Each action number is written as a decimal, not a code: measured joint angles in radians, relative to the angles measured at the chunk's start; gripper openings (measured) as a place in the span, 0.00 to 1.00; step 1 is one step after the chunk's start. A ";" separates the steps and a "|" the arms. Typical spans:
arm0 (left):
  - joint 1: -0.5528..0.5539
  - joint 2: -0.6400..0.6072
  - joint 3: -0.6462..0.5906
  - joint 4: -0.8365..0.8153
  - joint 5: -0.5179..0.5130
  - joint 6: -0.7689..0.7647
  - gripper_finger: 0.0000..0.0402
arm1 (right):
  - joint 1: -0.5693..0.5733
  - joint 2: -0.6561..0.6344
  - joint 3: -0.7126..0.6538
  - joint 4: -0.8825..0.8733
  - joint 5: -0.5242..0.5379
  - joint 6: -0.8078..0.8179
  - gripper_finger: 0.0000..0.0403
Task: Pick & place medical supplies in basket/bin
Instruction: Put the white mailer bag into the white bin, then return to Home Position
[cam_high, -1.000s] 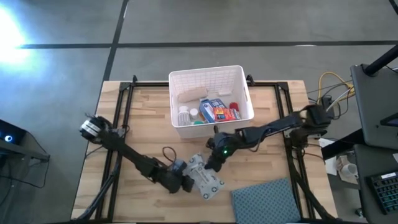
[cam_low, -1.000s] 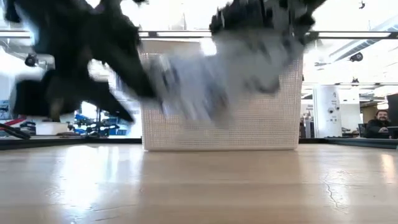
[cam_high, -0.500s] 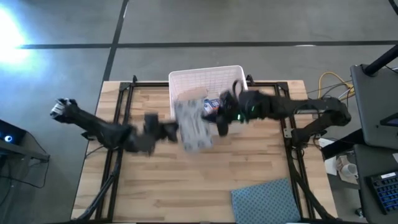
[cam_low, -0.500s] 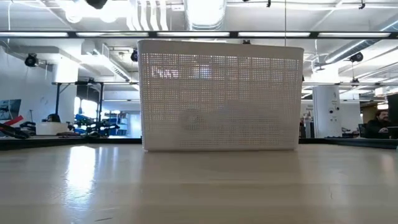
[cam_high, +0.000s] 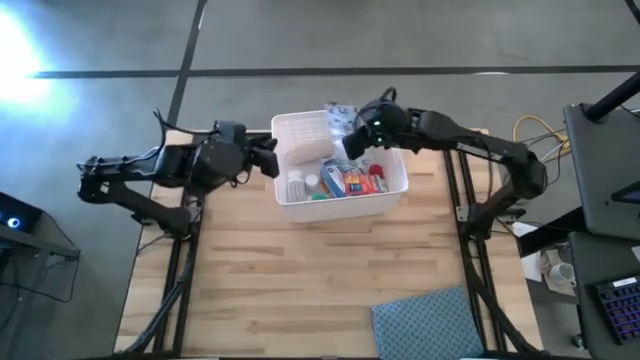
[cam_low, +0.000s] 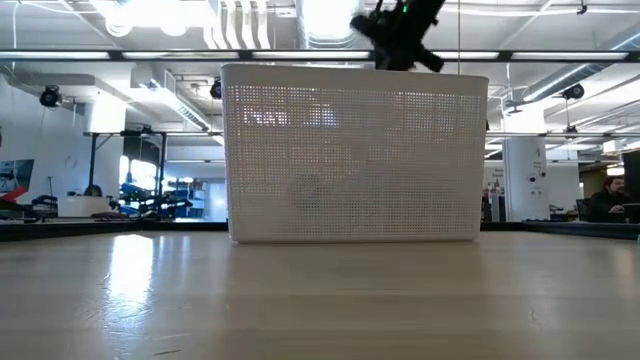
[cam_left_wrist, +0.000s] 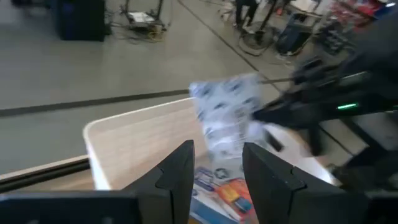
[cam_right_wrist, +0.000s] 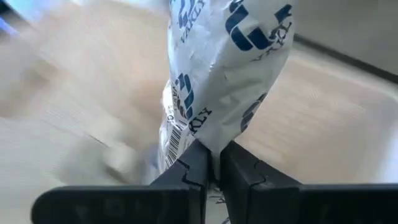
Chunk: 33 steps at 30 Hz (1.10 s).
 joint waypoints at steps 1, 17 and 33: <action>-0.008 0.001 0.002 0.004 0.004 0.000 0.29 | -0.006 0.014 -0.003 -0.035 0.008 -0.009 0.06; -0.283 -0.003 -0.106 -0.005 0.015 -0.155 0.29 | 0.069 -0.003 0.014 -0.078 -0.046 -0.064 0.59; -0.429 -0.007 -0.105 -0.020 0.075 -0.163 0.29 | 0.366 -0.340 0.013 -0.030 -0.067 -0.233 0.79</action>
